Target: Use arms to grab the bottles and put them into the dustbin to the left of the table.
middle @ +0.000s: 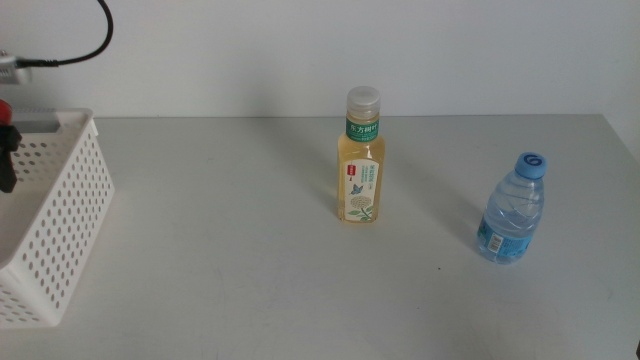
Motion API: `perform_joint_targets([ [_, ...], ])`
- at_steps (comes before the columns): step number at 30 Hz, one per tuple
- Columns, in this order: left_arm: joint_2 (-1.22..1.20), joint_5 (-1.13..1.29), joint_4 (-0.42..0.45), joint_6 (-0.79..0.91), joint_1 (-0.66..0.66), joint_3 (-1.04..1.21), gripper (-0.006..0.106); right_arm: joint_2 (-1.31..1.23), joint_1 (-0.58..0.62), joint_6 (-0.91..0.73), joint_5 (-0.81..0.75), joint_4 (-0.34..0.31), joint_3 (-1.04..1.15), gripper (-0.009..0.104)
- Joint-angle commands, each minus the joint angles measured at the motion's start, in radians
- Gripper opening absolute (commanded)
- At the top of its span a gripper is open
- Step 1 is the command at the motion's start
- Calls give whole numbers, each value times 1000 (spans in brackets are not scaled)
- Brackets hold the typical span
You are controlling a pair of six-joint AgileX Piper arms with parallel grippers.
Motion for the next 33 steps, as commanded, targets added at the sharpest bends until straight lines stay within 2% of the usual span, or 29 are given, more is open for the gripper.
perform_joint_targets([
  [1, -21, -34, 10, 2, 3, -39, -2, -22, -5, -12, -71, -5, -10, 70],
  [13, 122, -34, 104, -1, 3, -36, -2, -22, -5, -12, -71, -5, -10, 70],
  [17, 159, -59, 99, -2, 3, -36, -1, -22, -5, -12, -71, -5, -10, 70],
  [20, 179, -54, 95, -2, 2, -36, 2, -22, -5, -12, -71, -5, -10, 70],
  [23, 184, -56, 95, -2, 1, -36, 10, -22, -5, -12, -71, -5, -10, 70],
  [26, 184, -58, 95, -2, 1, -36, 25, -22, -5, -12, -71, -5, -10, 70],
  [27, 179, -48, 95, -26, 1, -36, 75, -22, -5, -12, -71, -5, -10, 70],
  [30, 167, -27, 108, -73, 0, -40, 91, -22, -5, -12, -71, -5, -10, 70],
  [33, 161, 37, 109, -86, 0, -75, 94, -22, -5, -12, -71, -5, -10, 70],
])
